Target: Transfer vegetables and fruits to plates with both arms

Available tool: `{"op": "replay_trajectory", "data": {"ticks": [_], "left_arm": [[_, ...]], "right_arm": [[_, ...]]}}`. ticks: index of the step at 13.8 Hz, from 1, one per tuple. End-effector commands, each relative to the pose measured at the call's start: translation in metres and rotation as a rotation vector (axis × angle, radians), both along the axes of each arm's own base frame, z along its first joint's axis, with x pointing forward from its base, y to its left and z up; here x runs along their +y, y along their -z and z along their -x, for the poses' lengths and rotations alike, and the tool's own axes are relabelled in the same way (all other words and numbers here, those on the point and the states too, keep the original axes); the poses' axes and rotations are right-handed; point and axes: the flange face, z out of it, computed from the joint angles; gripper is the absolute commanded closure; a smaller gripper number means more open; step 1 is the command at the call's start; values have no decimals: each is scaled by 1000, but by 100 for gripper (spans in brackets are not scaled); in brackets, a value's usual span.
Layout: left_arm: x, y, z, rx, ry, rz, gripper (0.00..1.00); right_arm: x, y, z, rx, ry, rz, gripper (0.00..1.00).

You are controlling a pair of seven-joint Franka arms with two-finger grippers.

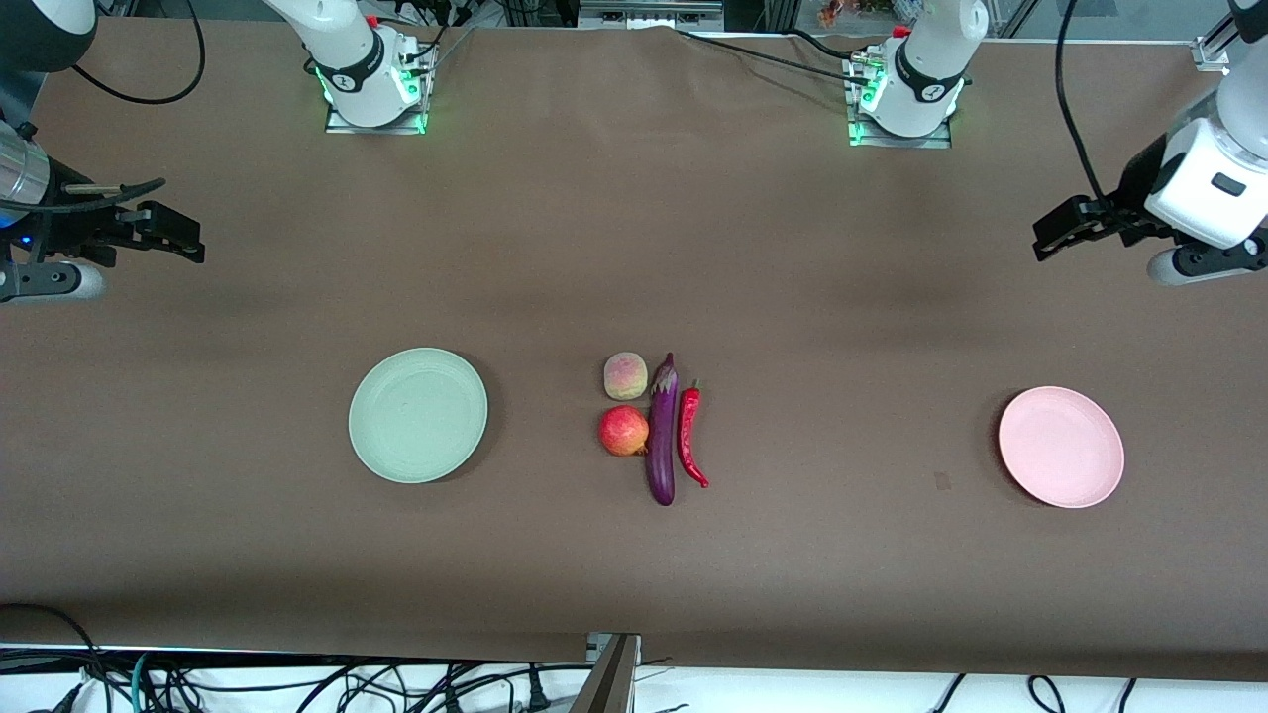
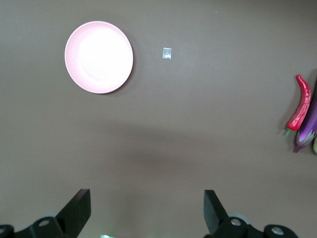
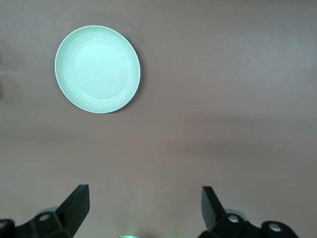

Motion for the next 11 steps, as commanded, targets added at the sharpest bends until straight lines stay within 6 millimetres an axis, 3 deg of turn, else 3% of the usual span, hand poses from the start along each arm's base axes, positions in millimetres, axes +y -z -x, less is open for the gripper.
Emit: {"op": "replay_trajectory", "data": {"ticks": [1,11], "left_arm": [[0,0,7,2,-44,1,0],[5,11,4,-58,-60,5,0]], "right_arm": [[-1,-4,0,-9,-9,-2,0],[1,-1,-2,-4,-13,-1,0]]}}
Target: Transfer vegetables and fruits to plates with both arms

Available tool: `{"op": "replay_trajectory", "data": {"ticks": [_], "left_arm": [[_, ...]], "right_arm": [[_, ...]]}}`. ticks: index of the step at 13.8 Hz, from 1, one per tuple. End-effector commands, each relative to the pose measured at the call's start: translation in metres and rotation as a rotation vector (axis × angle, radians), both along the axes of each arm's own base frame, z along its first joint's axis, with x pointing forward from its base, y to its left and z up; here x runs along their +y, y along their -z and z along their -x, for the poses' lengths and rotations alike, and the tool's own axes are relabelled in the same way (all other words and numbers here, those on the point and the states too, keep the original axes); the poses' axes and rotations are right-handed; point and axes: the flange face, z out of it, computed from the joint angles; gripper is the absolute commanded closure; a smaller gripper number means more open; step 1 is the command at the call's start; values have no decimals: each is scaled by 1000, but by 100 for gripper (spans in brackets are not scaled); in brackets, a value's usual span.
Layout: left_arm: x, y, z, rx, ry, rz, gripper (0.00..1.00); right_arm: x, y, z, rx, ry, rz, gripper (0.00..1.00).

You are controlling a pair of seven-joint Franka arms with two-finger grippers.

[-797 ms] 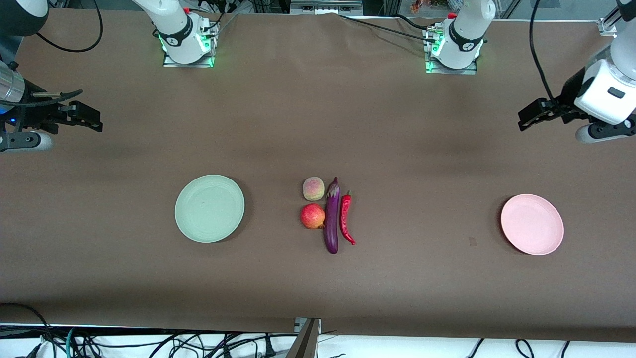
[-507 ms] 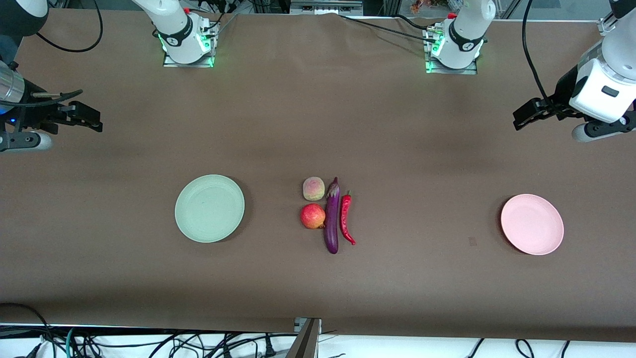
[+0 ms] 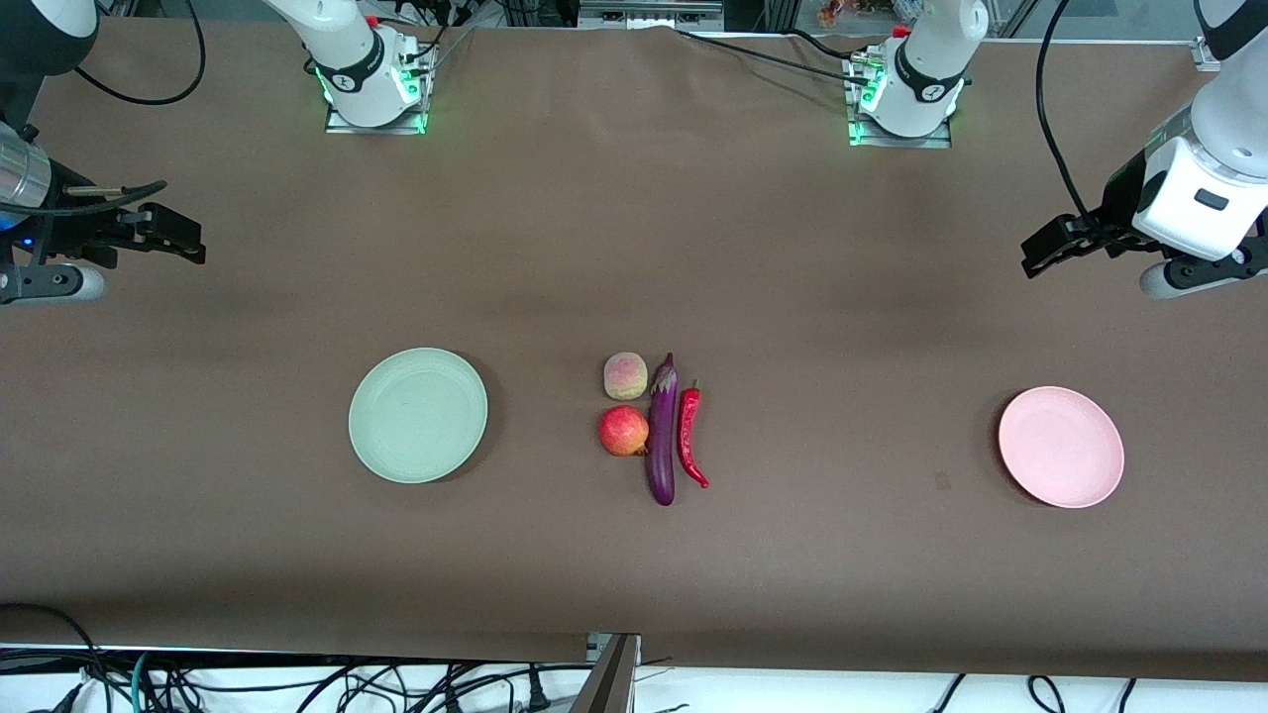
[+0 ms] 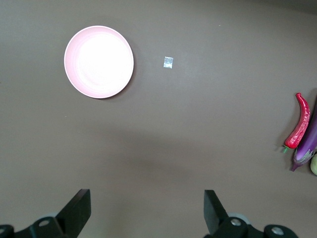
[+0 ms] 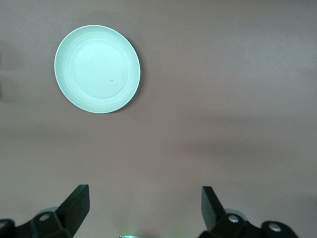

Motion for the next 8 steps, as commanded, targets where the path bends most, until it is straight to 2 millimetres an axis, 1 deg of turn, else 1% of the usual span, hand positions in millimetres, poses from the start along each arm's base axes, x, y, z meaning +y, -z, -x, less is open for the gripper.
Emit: {"op": "replay_trajectory", "data": {"ticks": [1,6,8], "left_arm": [[3,-4,9,-18,-19,4,0],[6,-5,8,-17,-23,0,0],[6,-5,8,-16,-24,0,0]], "right_arm": [[1,-3,-1,-7,-13,-2,0],[1,-3,-1,-11,-13,-2,0],[-2,-3,-2,-14,-9,0,0]]}}
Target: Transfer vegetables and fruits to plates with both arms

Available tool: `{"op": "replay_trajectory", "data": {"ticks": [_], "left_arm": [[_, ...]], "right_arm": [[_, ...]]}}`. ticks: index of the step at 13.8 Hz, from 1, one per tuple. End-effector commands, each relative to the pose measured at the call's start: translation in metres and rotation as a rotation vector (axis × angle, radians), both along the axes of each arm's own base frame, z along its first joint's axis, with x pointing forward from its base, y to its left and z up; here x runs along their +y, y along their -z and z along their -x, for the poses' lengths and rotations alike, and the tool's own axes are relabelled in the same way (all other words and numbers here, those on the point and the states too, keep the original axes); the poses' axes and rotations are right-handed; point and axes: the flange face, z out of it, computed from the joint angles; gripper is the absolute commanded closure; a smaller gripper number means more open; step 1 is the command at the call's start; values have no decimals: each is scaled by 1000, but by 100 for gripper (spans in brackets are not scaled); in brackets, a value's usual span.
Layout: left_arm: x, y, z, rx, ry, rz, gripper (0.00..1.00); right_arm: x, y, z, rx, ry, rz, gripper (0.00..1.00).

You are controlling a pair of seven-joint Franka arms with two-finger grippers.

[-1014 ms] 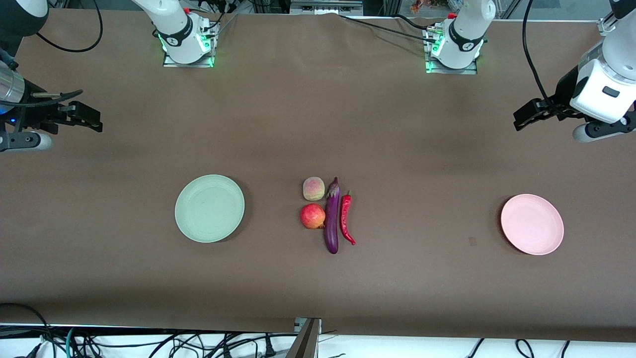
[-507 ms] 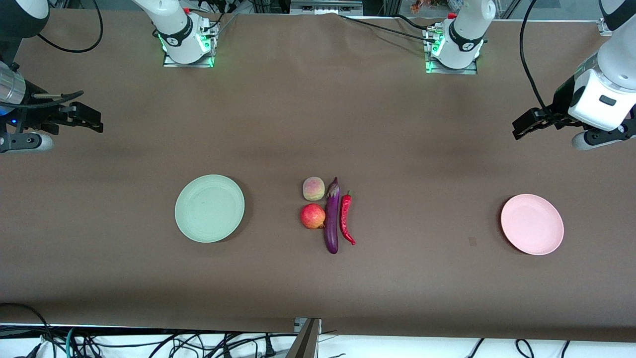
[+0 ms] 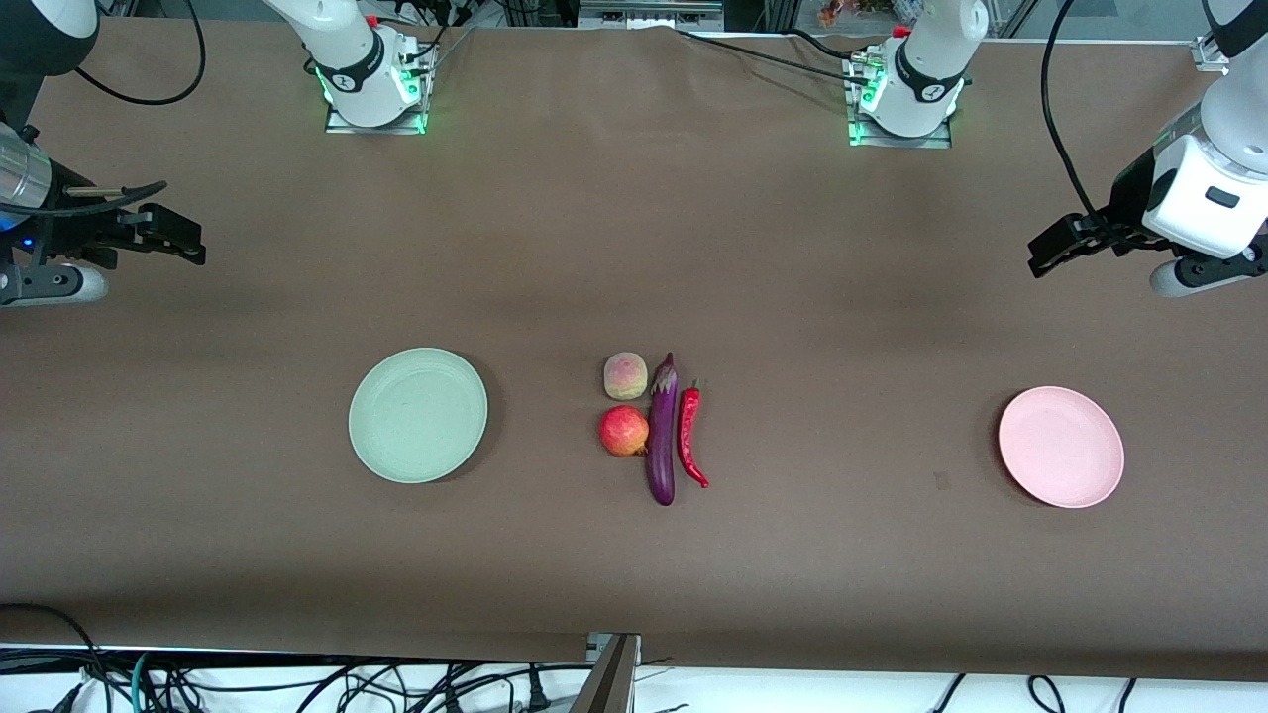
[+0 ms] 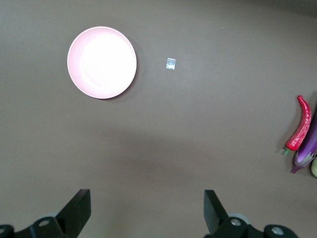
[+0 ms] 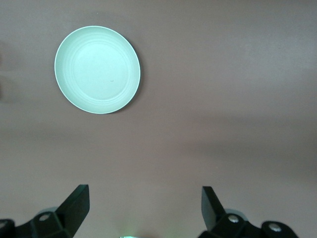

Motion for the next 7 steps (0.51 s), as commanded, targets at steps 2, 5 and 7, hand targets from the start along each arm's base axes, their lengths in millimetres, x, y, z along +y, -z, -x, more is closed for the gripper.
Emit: {"op": "replay_trajectory", "data": {"ticks": [2,5,7], "left_arm": [[0,-3,8,-8,-12,1,0],[0,-3,8,-8,-12,1,0],[0,-3,8,-8,-12,1,0]], "right_arm": [[-5,-2,-2,-10,-3,0,0],[-2,-2,-3,-14,-8,0,0],[-3,-2,-3,-14,-6,0,0]]}}
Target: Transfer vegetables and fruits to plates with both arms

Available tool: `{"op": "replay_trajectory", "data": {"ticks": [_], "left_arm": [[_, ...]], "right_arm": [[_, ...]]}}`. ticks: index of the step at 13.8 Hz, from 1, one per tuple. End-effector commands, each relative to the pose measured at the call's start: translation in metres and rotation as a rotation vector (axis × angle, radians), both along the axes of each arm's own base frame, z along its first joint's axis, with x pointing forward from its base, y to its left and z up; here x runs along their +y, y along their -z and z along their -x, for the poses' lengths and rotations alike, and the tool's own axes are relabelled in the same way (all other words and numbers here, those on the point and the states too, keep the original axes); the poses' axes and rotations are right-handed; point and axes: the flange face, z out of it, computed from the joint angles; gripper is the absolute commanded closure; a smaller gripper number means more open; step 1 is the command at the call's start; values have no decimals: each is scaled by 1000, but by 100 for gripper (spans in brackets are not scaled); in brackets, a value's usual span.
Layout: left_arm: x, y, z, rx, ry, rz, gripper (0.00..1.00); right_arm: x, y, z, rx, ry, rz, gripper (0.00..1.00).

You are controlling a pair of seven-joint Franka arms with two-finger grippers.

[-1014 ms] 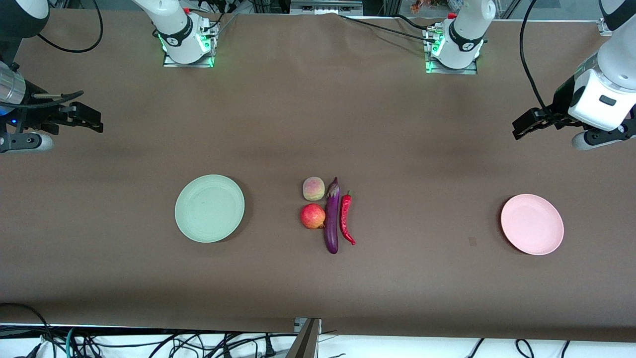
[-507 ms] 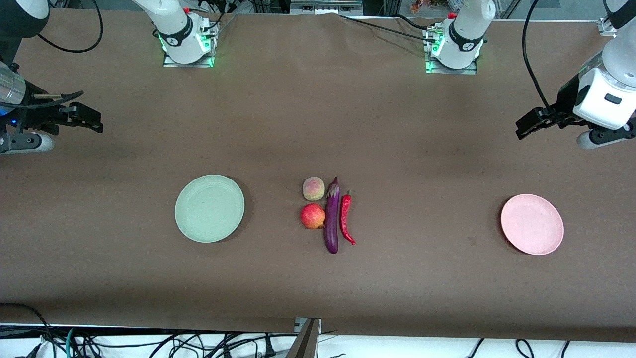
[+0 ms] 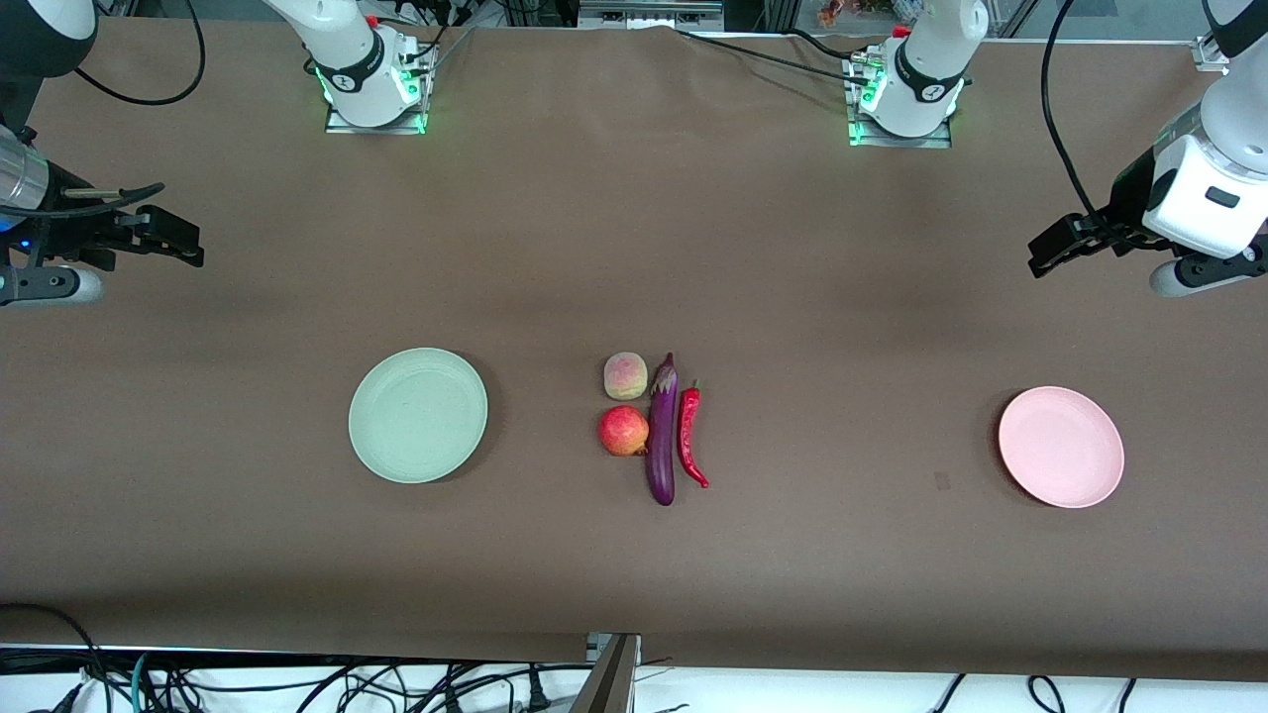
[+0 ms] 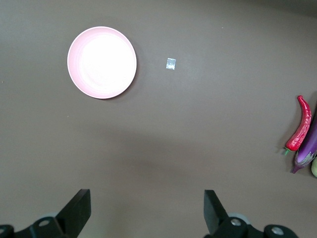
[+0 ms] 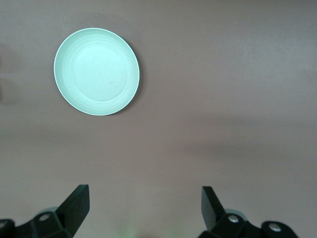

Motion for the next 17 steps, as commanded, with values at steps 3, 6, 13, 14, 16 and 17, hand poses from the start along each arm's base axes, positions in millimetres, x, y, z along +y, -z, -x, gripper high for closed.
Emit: {"op": "replay_trajectory", "data": {"ticks": [3,6,13,14,16,17], "left_arm": [[0,-3,8,-7,-12,0,0],[0,-3,8,-8,-12,1,0],[-2,-3,8,-7,-11,0,0],[-1,-3,8,-7,-11,-1,0],[-1,-3,8,-7,-11,-1,0],[-1,-3,8,-7,-11,-1,0]], "right_arm": [[-3,-3,-2,-16,-6,-2,0],[-4,-3,-2,-16,-4,0,0],[-7,0,-5,-17,0,0,0],[-7,0,-5,-17,0,0,0],[-7,1,-6,-17,0,0,0],[-7,1,-6,-17,0,0,0]]}}
